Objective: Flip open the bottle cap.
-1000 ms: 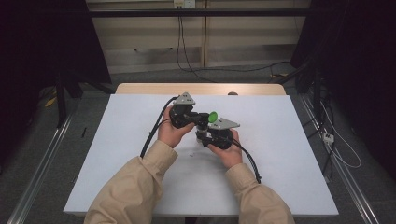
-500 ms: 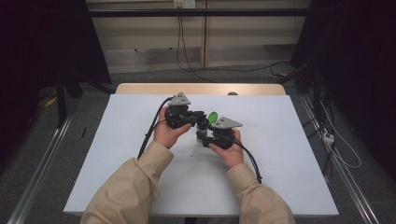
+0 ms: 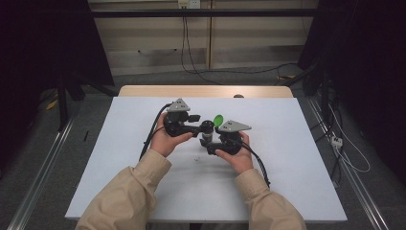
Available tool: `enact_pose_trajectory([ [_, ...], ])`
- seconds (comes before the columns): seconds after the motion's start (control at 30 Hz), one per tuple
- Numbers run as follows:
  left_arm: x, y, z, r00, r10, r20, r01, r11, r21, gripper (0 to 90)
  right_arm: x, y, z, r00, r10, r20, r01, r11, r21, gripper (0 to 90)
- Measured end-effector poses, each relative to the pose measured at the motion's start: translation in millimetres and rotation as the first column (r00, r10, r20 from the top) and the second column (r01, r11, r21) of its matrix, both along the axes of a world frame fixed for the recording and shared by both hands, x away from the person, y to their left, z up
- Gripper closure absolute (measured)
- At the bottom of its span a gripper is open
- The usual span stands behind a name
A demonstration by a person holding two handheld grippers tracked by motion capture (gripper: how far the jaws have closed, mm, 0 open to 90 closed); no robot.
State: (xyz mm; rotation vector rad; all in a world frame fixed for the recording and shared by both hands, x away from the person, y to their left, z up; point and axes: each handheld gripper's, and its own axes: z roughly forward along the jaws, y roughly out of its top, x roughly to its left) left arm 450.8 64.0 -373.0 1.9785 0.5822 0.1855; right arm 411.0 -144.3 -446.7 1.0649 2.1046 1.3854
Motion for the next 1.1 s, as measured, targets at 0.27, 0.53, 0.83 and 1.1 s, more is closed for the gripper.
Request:
enact_pose_trajectory([
  [0.27, -6.9, 16.2, -2.8, 1.0000, 0.002, -0.004, -0.002, 0.9999, -0.013, 26.4, -7.2, -4.1, 4.7, 0.9999, 0.006, -0.014, -0.006, 1.000, -0.019, 16.0],
  [0.53, -15.3, 35.7, -10.9, 0.9999, 0.012, -0.008, -0.012, 0.9999, -0.005, 17.4, -19.6, -12.7, 7.1, 0.9999, -0.008, -0.010, 0.008, 1.000, -0.005, 15.9],
  [0.83, -27.5, 54.9, -18.1, 0.9993, 0.037, 0.004, -0.037, 0.9993, -0.009, 12.8, -33.8, -29.2, 8.0, 0.9996, -0.028, -0.007, 0.028, 1.000, -0.013, 14.6],
  [1.1, -39.3, 66.1, -23.4, 0.9992, 0.037, 0.014, -0.037, 0.9993, -0.003, 10.4, -48.2, -43.3, 7.1, 0.9993, -0.037, 0.002, 0.037, 0.999, -0.019, 14.2],
])
